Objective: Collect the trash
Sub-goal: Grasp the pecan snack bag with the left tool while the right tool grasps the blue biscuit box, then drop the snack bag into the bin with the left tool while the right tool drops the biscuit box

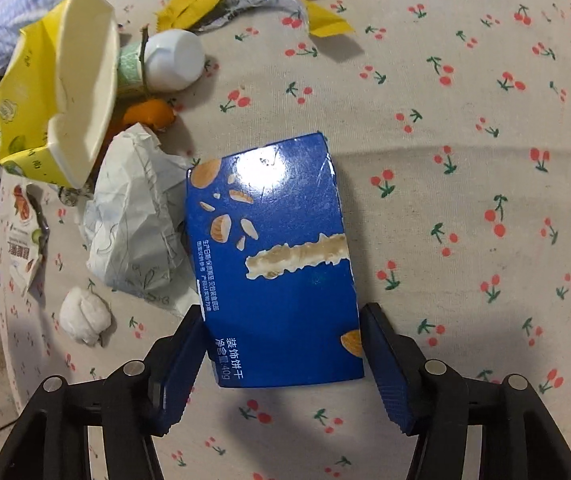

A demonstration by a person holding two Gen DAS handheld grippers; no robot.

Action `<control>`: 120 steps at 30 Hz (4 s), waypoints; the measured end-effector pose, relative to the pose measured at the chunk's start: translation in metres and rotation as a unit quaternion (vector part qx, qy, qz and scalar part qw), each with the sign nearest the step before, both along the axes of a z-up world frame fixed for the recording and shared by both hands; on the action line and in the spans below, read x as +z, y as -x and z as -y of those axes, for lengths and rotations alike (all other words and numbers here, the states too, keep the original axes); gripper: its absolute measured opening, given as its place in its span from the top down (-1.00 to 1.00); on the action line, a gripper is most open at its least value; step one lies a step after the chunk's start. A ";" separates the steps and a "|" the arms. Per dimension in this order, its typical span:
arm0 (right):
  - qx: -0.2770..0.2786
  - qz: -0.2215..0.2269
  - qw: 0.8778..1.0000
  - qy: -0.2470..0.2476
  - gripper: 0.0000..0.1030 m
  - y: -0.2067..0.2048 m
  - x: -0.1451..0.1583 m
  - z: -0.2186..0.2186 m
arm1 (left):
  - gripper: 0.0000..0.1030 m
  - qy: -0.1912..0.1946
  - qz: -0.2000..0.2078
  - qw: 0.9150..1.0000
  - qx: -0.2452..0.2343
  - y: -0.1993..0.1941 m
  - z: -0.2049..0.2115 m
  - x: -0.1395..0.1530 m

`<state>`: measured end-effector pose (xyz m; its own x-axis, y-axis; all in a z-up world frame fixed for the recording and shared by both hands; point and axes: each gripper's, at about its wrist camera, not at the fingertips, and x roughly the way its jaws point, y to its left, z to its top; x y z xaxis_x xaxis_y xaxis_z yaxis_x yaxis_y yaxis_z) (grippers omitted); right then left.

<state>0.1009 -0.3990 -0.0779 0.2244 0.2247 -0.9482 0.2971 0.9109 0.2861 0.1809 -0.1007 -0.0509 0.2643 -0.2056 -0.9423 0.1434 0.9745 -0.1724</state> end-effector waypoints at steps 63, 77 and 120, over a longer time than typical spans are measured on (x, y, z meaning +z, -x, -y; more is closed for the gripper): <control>0.070 0.153 0.986 0.014 -0.27 -0.030 0.092 -0.111 | -0.45 -0.014 0.035 0.997 0.063 0.005 -0.100 0.011; 0.111 0.145 0.983 -0.008 -0.27 -0.061 0.072 -0.188 | -0.45 -0.014 0.028 0.992 0.119 0.012 -0.187 0.005; 0.254 0.168 0.952 -0.032 -0.52 -0.090 0.025 -0.370 | -0.76 -0.074 0.039 0.982 0.168 0.055 -0.307 0.006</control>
<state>0.1906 -0.0288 -0.0530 0.3595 0.4407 -0.8225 -0.2962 0.8897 0.3473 0.1262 0.2062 -0.0444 0.3665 0.0440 -0.9294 -0.1844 0.9825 -0.0262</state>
